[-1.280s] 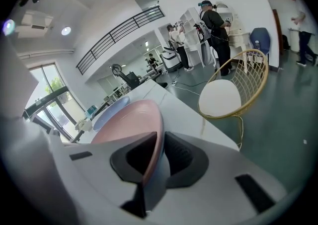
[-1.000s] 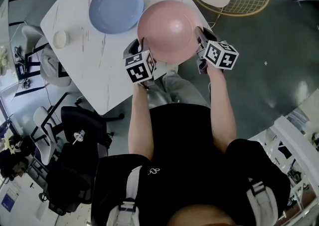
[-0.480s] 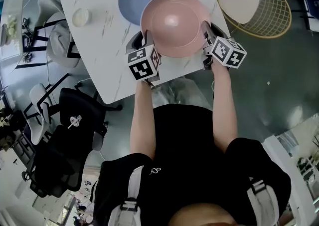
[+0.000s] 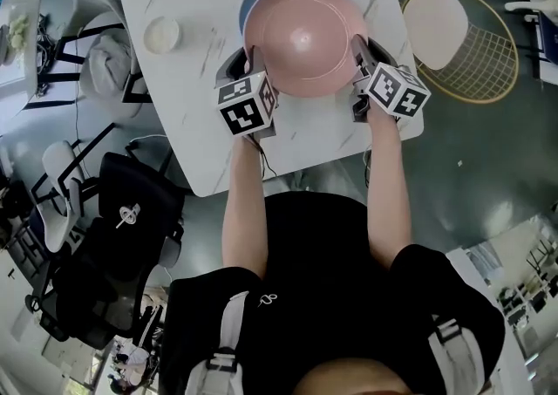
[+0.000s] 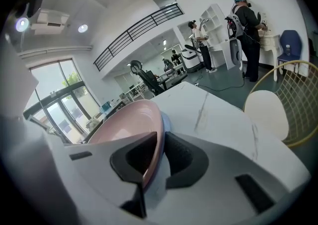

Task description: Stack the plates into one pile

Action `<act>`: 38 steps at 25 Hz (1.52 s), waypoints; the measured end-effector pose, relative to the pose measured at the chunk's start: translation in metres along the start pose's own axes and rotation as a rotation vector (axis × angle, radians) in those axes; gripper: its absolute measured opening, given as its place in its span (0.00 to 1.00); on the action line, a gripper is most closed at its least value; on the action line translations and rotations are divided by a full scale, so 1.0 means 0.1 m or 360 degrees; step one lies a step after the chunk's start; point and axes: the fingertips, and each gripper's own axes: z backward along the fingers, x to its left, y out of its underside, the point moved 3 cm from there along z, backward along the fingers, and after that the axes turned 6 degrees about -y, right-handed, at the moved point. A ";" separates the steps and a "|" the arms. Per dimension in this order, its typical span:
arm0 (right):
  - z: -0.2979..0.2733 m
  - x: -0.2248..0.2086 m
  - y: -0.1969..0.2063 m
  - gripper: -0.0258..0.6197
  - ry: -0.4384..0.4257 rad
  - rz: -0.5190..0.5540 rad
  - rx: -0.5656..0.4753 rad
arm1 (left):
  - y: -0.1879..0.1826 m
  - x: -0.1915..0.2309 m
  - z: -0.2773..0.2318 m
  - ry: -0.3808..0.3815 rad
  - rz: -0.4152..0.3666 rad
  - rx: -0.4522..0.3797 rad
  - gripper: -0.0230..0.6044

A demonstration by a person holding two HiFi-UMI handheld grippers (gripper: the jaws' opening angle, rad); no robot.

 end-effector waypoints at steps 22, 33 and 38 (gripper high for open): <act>-0.26 0.14 -0.26 0.11 0.0330 0.0436 -0.0008 | -0.15 0.25 -0.22 0.0030 0.0164 -0.0140 0.18; 0.31 1.04 -0.41 0.05 -0.0518 0.0498 -0.0253 | -0.15 -0.04 0.82 -0.0184 0.0302 -0.0531 0.06; 0.84 1.33 -0.68 0.05 -0.0747 0.0580 -0.0406 | -0.34 -0.30 1.31 -0.0197 0.0230 -0.0719 0.06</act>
